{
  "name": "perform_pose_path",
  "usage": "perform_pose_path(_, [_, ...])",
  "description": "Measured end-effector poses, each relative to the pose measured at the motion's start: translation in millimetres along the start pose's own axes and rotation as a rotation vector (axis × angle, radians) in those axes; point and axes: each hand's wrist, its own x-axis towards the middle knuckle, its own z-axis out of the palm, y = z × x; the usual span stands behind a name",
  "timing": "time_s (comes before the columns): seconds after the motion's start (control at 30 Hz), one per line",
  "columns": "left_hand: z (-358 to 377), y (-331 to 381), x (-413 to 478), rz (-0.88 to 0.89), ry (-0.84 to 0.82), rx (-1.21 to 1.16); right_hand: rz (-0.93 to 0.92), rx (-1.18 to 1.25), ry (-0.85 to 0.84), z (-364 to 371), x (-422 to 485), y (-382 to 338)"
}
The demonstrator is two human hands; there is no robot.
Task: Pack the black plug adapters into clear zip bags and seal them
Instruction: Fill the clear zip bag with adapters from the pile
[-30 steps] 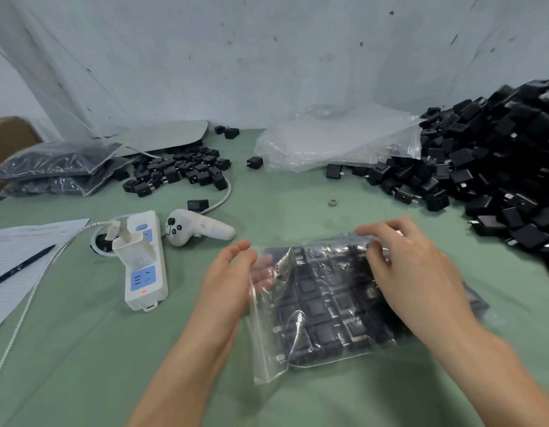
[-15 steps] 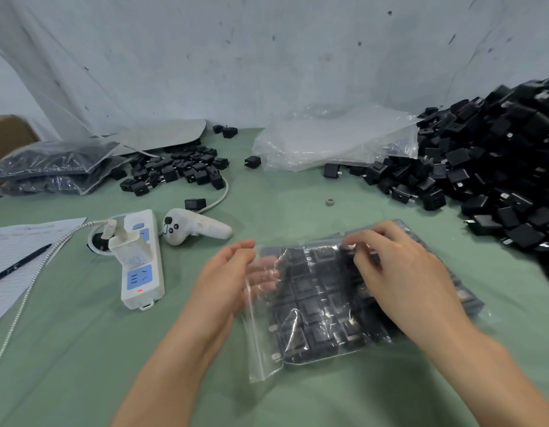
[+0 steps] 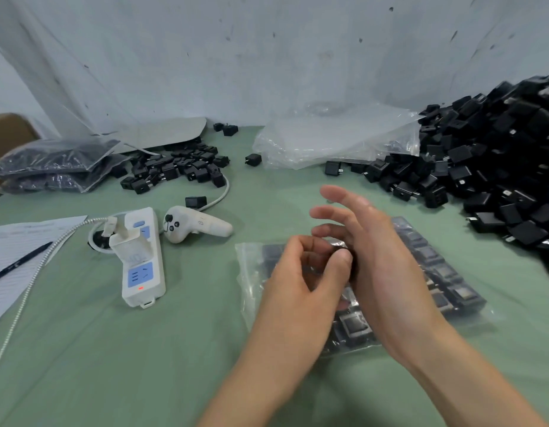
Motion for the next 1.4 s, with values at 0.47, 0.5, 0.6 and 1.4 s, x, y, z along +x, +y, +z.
perform_pose_path(0.47, [-119, -10, 26, -0.157, 0.478, 0.245, -0.26, -0.946, 0.181, -37, 7, 16])
perform_pose_path(0.5, [-123, -13, 26, -0.161, 0.489, 0.295, -0.269, -0.99, 0.197, -40, 8, 18])
perform_pose_path(0.6, [-122, -19, 25, -0.192, 0.408, 0.382, -0.271, -1.067, 0.22, -43, 8, 20])
perform_pose_path(1.4, [-70, -35, 28, -0.28, 0.23, 0.037, -0.221, -1.376, 0.07, -44, 4, 32])
